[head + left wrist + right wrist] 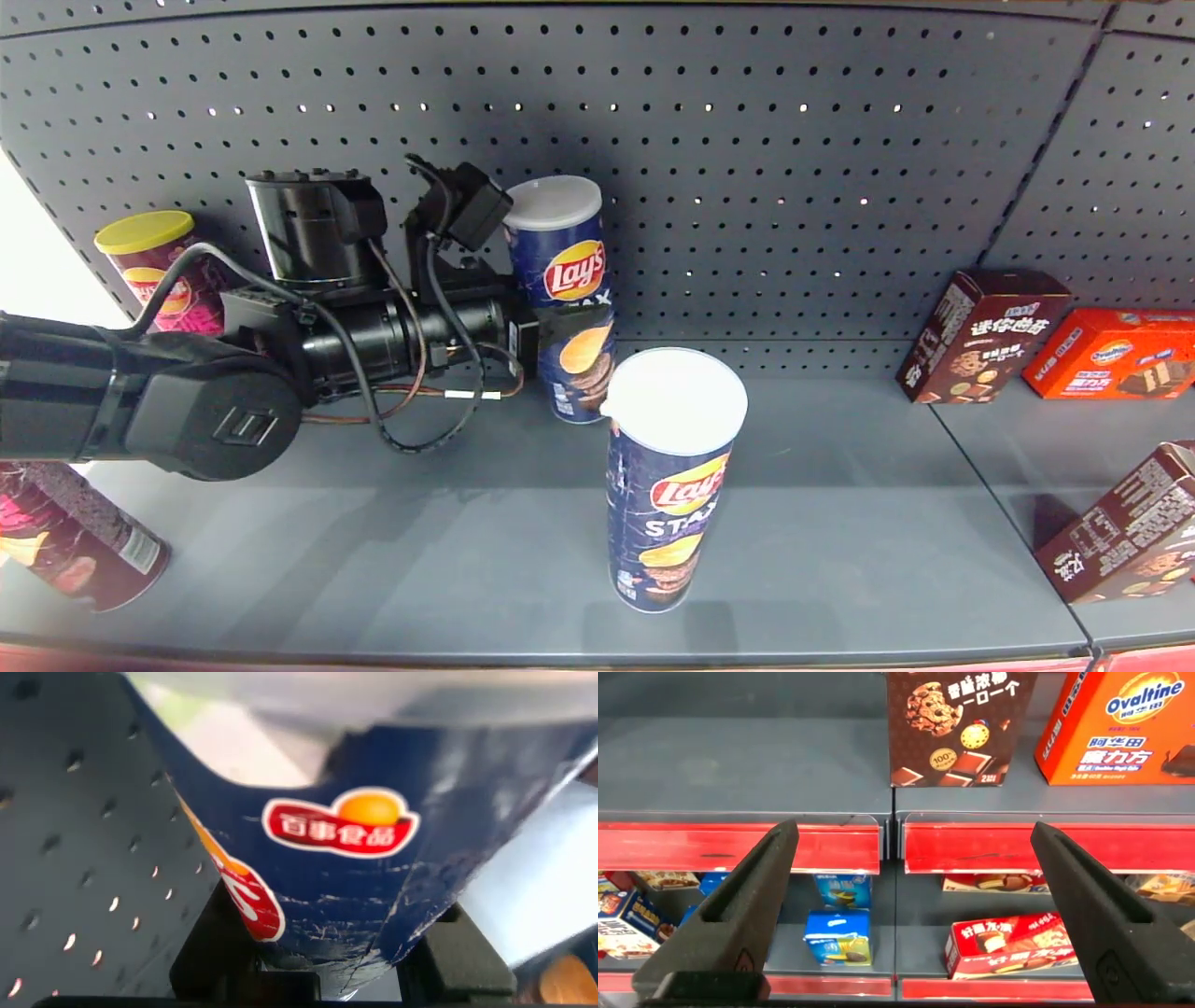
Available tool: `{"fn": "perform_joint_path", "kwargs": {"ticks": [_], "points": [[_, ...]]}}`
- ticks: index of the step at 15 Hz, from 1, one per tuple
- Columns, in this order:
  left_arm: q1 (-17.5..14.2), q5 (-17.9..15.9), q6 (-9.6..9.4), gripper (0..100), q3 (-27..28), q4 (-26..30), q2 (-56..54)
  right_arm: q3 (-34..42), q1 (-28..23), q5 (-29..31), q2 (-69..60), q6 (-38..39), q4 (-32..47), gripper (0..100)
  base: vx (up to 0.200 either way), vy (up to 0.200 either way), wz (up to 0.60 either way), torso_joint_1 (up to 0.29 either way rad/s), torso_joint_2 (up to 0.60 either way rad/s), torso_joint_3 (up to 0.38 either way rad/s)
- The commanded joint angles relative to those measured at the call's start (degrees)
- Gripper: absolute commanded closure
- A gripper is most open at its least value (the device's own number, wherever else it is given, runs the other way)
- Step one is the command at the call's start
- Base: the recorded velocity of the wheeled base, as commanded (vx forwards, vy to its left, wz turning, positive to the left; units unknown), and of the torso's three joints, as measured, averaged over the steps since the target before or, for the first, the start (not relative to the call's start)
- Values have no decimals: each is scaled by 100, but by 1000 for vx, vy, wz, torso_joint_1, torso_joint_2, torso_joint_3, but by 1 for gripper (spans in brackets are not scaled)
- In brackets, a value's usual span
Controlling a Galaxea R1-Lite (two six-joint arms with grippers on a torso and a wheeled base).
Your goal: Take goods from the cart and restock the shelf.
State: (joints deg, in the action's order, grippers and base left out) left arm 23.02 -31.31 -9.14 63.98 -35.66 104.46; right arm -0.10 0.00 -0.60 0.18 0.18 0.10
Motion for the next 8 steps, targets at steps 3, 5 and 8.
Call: {"fn": "perform_joint_path", "kwargs": {"ticks": [3, 5, 8], "points": [[142, -218, -17, 100, 106, 41, 233, 1, 0, -2, 8, -1, -1, 0, 0, 0, 0, 0, 0, 0], [151, -236, -219, 100, 168, 59, 277, 1, 0, -2, 8, -1, -1, 0, 0, 0, 0, 0, 0, 0], [142, -649, -413, 100, 203, 59, 356, 1, 0, -2, 8, -1, -1, 0, 0, 0, 0, 0, 0, 0]]}}
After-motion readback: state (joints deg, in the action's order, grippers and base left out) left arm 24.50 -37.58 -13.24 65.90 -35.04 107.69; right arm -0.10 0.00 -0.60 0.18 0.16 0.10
